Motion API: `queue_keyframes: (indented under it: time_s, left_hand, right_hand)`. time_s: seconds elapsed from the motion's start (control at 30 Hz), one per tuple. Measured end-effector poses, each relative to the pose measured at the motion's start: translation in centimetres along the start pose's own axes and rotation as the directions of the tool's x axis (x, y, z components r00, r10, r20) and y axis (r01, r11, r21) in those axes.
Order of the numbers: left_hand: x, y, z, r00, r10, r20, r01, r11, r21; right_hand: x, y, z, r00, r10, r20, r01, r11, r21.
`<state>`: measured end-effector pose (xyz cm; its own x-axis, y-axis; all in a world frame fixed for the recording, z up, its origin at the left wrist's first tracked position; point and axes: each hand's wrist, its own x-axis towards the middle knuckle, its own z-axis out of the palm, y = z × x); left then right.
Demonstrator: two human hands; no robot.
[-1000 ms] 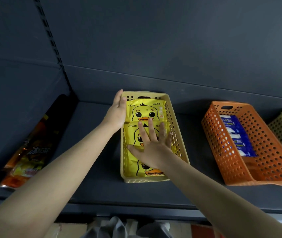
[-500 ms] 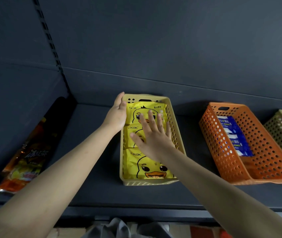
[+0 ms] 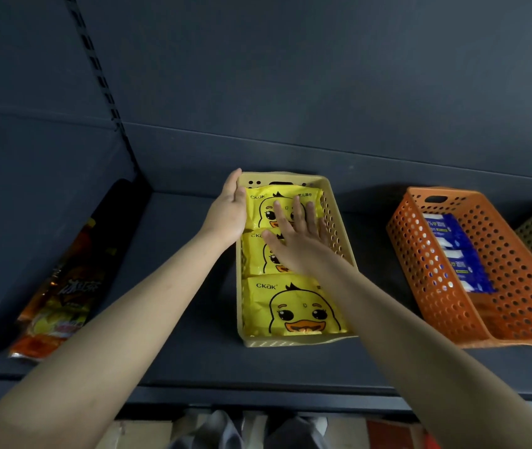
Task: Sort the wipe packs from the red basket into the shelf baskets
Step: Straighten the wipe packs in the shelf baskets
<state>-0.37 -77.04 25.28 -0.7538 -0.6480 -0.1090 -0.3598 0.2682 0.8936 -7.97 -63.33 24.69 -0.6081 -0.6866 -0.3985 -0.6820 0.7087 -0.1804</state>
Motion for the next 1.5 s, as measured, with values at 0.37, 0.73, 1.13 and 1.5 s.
queue_keyframes:
  time_s: [0.37,0.73,1.13,1.5]
  left_hand:
    - [1.7,0.9,-0.1,1.000,-0.004,-0.024,0.007,0.988,0.154]
    - [1.2,1.0,0.1,0.999,-0.012,-0.036,0.017,0.989,0.149]
    - [0.4,2.6,-1.3,0.993,0.118,0.024,-0.114,0.862,0.494]
    - [-3.8,13.9,8.1,0.894,0.441,0.074,-0.434,0.815,0.385]
  right_hand:
    - [2.4,0.4,-2.1,0.997,-0.015,-0.076,0.022,0.995,0.098]
    - [-5.1,-2.6,1.7,0.994,-0.086,0.074,0.097,0.983,-0.156]
    - [-6.9,0.0,-3.2,0.980,-0.069,-0.186,0.103,0.978,0.181]
    - [-12.2,19.5,-11.3,0.798,0.117,-0.591,-0.003,0.982,0.190]
